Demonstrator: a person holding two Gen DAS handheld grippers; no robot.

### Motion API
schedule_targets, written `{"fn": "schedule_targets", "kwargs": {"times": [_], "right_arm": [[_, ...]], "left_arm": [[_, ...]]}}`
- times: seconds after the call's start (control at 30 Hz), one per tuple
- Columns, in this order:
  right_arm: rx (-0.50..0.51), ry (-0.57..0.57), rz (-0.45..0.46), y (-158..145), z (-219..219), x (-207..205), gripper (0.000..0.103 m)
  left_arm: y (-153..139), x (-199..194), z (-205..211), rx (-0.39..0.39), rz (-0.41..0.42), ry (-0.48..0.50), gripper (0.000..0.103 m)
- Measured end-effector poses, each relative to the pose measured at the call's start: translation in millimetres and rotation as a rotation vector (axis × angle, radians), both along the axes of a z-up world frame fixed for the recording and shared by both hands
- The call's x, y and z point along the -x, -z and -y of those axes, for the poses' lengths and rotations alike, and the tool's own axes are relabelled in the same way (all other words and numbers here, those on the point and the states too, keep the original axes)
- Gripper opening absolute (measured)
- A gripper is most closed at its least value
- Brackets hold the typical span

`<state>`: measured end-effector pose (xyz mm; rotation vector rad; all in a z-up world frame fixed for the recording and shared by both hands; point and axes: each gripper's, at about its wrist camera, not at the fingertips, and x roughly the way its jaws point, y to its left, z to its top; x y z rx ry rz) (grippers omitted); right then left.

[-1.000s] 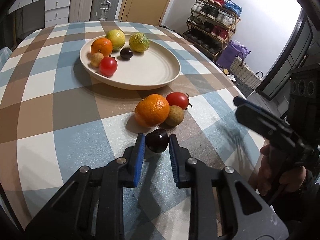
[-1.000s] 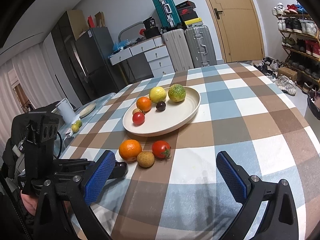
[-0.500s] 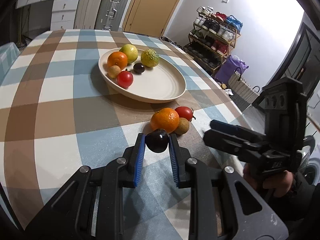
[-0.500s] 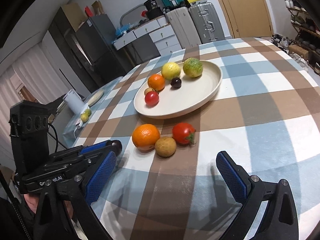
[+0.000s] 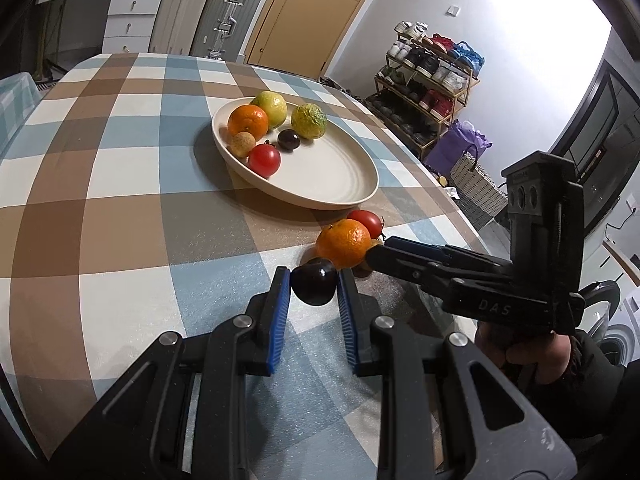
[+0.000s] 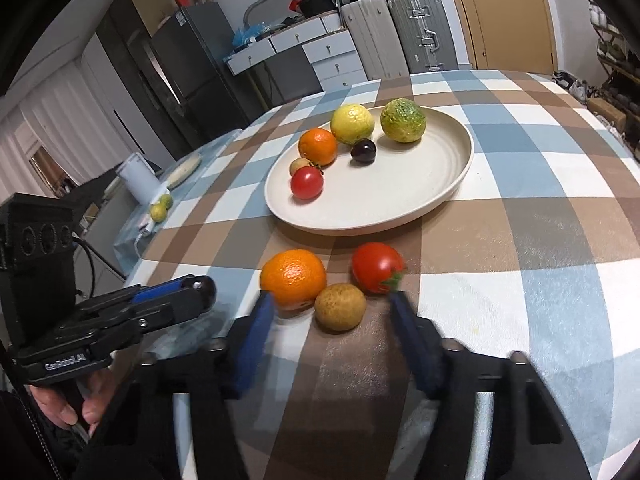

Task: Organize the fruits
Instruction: 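Close the right gripper on a brown kiwi while the left gripper holds the plum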

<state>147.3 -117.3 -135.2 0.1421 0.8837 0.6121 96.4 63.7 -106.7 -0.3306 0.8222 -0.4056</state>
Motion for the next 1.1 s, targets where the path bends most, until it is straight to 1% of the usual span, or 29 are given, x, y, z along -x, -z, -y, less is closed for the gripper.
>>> {"fn": "schedule_targets", "kwargs": {"times": [0.07, 0.1, 0.13, 0.17, 0.23, 0.27, 0.47, 0.8, 1.1], "right_arm": [[0.005, 0.001, -0.002, 0.8, -0.1, -0.9, 0.051], [0.010, -0.001, -0.001, 1.0, 0.1, -1.3, 0.049], [0.017, -0.005, -0.003, 1.6, -0.5, -1.7, 0.042], [0.024, -0.009, -0.008, 2.7, -1.3, -2.3, 0.038], [0.021, -0.016, -0.027, 6.2, -1.9, -3.8, 0.031], [0.017, -0.015, -0.028, 7.1, -2.0, -4.5, 0.029], [-0.014, -0.009, -0.032, 6.9, 2.9, -5.6, 0.028], [-0.075, 0.004, 0.028, -11.0, 20.6, 4.0, 0.028], [-0.123, 0.017, 0.082, -24.2, 39.7, 3.0, 0.027]], "left_arm": [[0.9, -1.0, -0.5, -0.001, -0.001, -0.002, 0.021], [1.4, -1.2, -1.6, 0.001, -0.003, -0.003, 0.021], [2.6, -1.6, -1.7, 0.001, -0.005, -0.003, 0.021], [2.8, -1.4, -1.6, 0.000, -0.006, -0.004, 0.021], [3.9, -2.2, -1.5, 0.000, -0.010, -0.004, 0.021], [3.9, -2.0, -1.2, -0.001, -0.011, -0.004, 0.021], [1.9, -2.1, -0.3, -0.013, -0.010, -0.009, 0.021], [-9.6, -4.3, 4.5, -0.037, 0.006, -0.028, 0.021], [-25.9, -27.7, 15.3, -0.070, 0.029, -0.023, 0.021]]}}
